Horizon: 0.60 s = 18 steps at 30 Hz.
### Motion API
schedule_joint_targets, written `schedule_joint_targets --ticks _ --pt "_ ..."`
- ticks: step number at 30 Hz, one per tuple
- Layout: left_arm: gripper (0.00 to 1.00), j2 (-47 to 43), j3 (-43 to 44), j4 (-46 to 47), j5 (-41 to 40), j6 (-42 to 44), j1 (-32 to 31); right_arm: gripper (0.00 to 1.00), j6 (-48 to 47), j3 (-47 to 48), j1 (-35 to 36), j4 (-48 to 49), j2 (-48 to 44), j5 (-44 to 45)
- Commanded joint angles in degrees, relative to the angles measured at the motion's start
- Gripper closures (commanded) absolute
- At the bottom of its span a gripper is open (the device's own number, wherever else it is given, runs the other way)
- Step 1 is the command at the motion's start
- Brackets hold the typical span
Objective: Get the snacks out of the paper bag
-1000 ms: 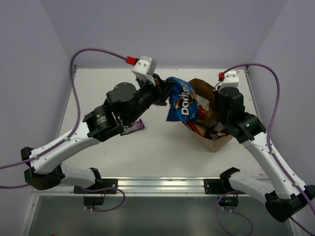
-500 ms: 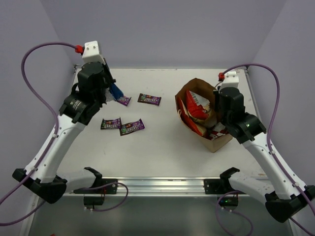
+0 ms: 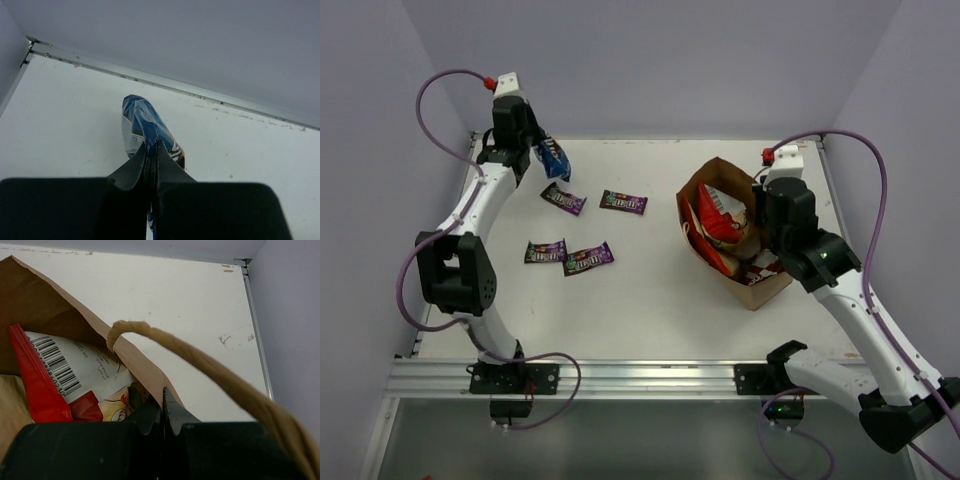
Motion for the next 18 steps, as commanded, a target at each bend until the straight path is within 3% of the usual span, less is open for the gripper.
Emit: schedule_joint_targets --ticks 1,6,9,10,13,18 --pt "1.0 -1.4 -4.7 16.3 5.7 -3.5 2.7 1.0 -0.4 0.1 0.0 1.3 0.0 -1.5" --pt "1.0 -2.6 -21.9 18.4 5.4 -9.7 4.4 1.0 -0.4 0.3 0.0 1.3 1.0 -1.6" --pt "0.87 -6.4 -30.8 17.4 3.3 -12.7 5.9 1.0 -0.8 0.8 0.0 1.3 1.2 -2.2" --pt "0.72 -7.7 -34.7 17.6 2.0 -13.0 6.1 1.0 -0.8 0.9 0.0 1.4 1.0 -2.5" --pt "0.5 -12.6 -38.4 16.9 -0.2 -13.3 10.0 1.0 -1.2 1.2 -0.1 1.7 0.4 -3.4" --pt "0.5 -19.6 -38.2 11.8 -2.6 -11.4 13.8 1.0 -1.3 1.2 0.0 1.8 0.1 -4.1"
